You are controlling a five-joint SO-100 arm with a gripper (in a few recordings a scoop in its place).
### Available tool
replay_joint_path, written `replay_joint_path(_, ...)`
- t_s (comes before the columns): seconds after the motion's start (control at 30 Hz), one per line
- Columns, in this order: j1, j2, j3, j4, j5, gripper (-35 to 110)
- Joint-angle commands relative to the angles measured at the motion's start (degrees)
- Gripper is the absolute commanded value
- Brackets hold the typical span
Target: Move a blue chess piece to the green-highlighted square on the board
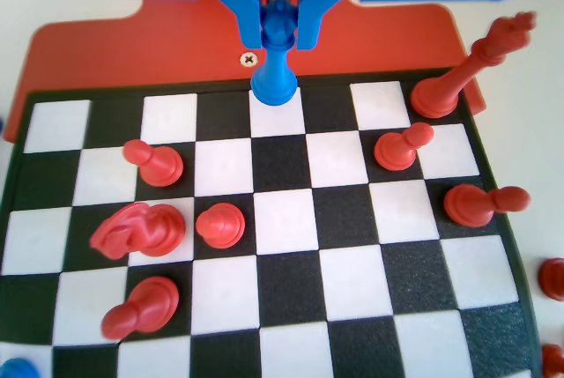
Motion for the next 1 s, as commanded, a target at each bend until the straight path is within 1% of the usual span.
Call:
replay_joint_path(0.0,-0.2,2.7,0.8,-2.1,-0.8,1)
replay_joint_path(0.27,-0.5,2.5,3.5,-2.8,-0.9,1)
replay_joint_path(0.97,0.5,4.3,3.3,-1.7,-0.5,1)
